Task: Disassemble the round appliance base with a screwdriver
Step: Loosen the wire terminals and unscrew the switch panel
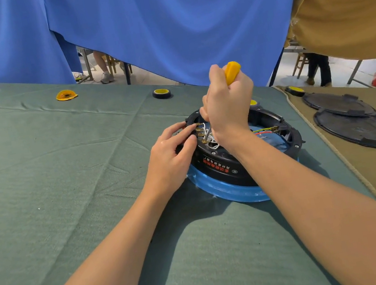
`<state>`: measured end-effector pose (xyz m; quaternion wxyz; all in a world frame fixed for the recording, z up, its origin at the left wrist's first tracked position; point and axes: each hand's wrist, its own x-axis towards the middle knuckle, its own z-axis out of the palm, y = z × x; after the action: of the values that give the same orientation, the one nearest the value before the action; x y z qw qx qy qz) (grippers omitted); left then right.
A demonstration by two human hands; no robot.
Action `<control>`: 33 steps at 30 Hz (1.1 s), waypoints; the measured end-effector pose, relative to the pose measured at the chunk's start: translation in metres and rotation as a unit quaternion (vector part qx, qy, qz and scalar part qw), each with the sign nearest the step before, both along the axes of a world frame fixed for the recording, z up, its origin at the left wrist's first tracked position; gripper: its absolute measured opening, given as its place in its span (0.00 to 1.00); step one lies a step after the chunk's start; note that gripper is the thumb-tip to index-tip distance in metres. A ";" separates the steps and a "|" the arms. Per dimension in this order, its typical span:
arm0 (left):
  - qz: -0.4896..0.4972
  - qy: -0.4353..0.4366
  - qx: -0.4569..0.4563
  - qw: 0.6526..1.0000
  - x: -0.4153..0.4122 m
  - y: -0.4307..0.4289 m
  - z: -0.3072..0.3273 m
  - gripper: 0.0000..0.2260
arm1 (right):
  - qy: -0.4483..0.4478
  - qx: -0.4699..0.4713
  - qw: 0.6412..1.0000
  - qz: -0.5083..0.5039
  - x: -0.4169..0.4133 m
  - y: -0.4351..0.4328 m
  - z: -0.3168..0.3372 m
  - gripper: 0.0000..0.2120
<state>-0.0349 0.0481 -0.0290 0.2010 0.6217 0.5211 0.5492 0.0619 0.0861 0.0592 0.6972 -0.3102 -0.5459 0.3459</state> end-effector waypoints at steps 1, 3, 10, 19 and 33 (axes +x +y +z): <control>0.005 0.002 -0.005 1.000 0.000 0.000 0.000 0.19 | -0.030 0.016 0.999 -0.009 -0.002 0.001 0.001 0.24; 0.017 0.010 -0.016 1.000 -0.001 0.001 0.000 0.20 | -0.083 0.066 0.994 -0.036 -0.007 0.000 0.000 0.25; 0.034 0.011 -0.022 0.999 0.000 0.002 -0.001 0.20 | -0.096 0.048 0.990 -0.093 0.016 0.000 0.007 0.22; 0.019 -0.009 -0.013 1.000 0.000 0.003 -0.003 0.19 | 0.170 -0.077 0.982 0.019 0.004 -0.005 0.004 0.23; 0.024 0.013 -0.005 1.000 0.001 0.004 -0.005 0.21 | 0.023 -0.005 0.996 -0.084 -0.003 0.003 -0.003 0.20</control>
<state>-0.0340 0.0524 -0.0337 0.1842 0.6146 0.5413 0.5434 0.0591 0.0893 0.0564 0.7342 -0.3505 -0.5003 0.2963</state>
